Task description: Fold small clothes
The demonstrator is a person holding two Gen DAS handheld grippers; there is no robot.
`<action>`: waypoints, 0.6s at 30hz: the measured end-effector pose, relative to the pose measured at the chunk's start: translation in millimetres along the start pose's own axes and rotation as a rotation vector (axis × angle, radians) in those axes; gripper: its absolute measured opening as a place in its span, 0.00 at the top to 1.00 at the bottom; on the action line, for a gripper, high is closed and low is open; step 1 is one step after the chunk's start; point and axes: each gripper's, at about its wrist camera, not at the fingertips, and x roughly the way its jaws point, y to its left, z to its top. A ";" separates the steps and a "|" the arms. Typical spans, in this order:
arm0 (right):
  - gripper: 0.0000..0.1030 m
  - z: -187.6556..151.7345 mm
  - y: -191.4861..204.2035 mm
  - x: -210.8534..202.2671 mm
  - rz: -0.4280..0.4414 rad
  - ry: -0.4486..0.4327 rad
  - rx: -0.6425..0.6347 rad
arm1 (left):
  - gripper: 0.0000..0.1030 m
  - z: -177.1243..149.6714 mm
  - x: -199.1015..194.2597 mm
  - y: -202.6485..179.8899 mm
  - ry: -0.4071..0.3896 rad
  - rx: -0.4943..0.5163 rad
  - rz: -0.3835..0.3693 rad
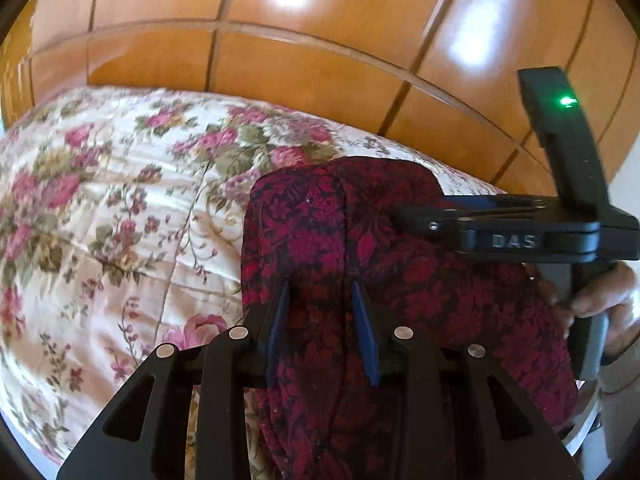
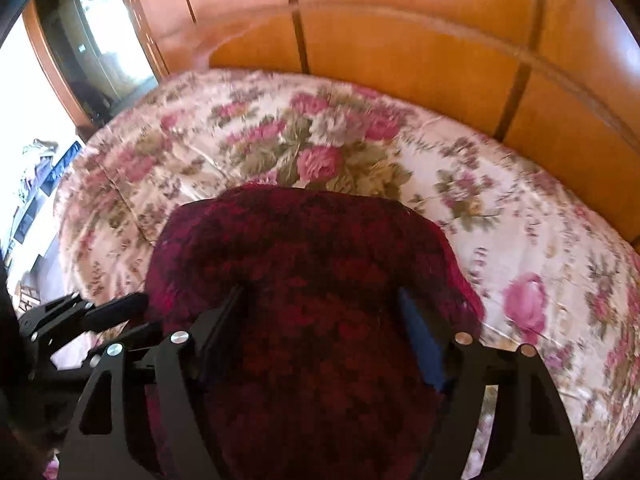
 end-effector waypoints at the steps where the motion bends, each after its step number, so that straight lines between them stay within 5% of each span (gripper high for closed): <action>1: 0.25 0.0 -1.5 0.4 0.009 -0.004 0.006 | 0.69 0.2 -1.8 2.6 -0.007 -0.016 -0.007; 11: 0.16 -21.9 -17.5 -30.0 0.062 -0.172 0.070 | 0.69 12.2 -36.5 -7.2 -0.071 -0.025 0.030; 18: 0.16 -41.4 -17.3 -69.7 0.081 -0.250 0.081 | 0.69 17.0 -14.1 -20.4 -0.017 0.042 0.113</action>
